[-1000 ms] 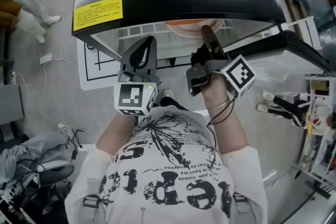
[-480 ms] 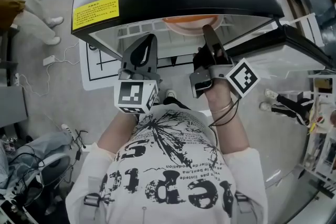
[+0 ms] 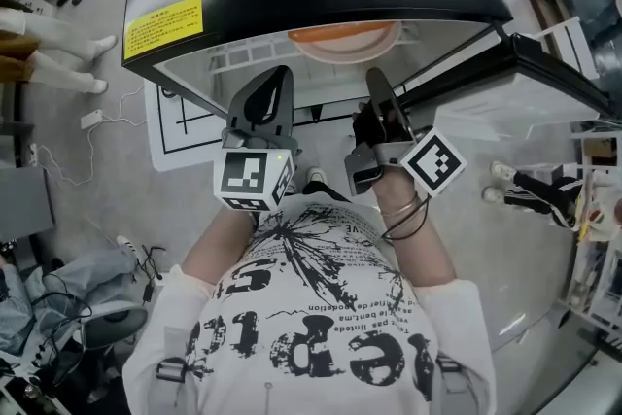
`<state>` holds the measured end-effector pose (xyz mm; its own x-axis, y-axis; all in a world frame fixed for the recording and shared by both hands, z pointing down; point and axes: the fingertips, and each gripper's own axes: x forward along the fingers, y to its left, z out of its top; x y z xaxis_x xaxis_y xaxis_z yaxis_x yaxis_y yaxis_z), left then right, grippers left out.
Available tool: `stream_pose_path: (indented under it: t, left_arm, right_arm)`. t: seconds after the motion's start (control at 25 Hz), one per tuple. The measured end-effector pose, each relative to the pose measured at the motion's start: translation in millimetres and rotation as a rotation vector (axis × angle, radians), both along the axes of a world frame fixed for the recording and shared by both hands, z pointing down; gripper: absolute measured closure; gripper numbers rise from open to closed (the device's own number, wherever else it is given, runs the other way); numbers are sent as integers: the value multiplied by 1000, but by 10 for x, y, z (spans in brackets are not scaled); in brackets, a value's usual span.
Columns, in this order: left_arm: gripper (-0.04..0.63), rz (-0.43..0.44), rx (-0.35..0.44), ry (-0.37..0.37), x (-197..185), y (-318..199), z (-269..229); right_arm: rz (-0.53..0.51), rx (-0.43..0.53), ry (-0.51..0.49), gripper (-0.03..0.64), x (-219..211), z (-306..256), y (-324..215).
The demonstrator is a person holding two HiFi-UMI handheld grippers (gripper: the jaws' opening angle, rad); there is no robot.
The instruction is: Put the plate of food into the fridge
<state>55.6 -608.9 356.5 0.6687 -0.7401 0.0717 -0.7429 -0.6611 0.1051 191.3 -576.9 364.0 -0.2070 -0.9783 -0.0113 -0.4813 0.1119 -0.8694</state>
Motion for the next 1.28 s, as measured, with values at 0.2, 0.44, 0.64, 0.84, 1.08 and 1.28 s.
stream_pose_path:
  t: [0.2,0.44,0.64,0.84,1.08,1.28]
  left_arm:
    - [588,18,16,-22,78,50,-14]
    - [588,34,21,-25,138,91,-46]
    - [588,44,27,-19,150,122,-80]
    - [588,49,48,-14,139,142,-138]
    - [588,39,48,-25,91,114,-116]
    - [588,35,49,-26,52,75,-122]
  right_arm:
    - [-22,34,78,615,-23,-38,-20]
    - [-2,123,504,615,-74,-247,45]
    - [-15,204,717,615,-230,-407,65]
    - [-20,211,875,615,-336,-355,69]
    - [-15,168,903,615,-332,-268,25]
    - [-43,165,934,615,-428,-222,5]
